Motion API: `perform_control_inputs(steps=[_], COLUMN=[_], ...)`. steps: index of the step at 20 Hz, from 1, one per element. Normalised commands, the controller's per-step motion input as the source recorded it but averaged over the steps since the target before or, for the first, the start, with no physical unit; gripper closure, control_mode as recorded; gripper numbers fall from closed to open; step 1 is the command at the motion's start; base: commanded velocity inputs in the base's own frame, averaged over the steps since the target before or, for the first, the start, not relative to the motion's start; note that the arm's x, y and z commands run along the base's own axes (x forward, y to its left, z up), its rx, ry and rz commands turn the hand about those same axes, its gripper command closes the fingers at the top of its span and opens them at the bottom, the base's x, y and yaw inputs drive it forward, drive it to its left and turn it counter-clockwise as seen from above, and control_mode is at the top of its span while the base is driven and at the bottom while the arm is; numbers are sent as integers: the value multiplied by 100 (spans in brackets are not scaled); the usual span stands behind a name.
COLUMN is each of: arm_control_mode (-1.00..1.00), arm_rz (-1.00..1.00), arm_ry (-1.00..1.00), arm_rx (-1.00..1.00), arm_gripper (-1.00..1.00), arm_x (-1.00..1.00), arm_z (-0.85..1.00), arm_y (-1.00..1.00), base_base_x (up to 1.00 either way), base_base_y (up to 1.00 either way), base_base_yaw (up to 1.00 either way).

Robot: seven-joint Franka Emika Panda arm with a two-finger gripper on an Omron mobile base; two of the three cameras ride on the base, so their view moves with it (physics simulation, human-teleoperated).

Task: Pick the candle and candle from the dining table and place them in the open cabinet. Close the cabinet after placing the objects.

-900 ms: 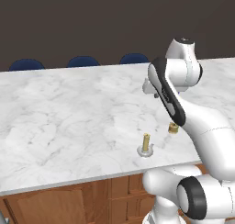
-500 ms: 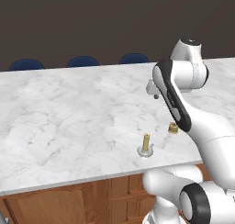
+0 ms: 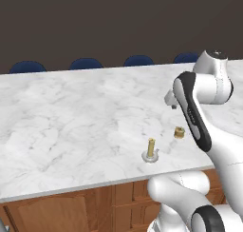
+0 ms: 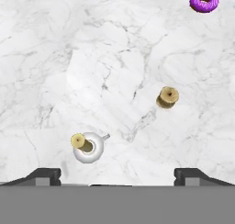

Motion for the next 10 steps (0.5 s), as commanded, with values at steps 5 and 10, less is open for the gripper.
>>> perform_control_inputs(steps=[5, 10], arm_control_mode=[-100, -100], arm_rz=[2, 0], arm_ry=[0, 0], arm_rx=[0, 0], arm_gripper=[-100, -100], arm_x=[-5, 0], arm_z=[-23, -33], arm_y=[-38, -34], base_base_x=[0, 0], base_base_y=[0, 0], base_base_yaw=[0, 0])
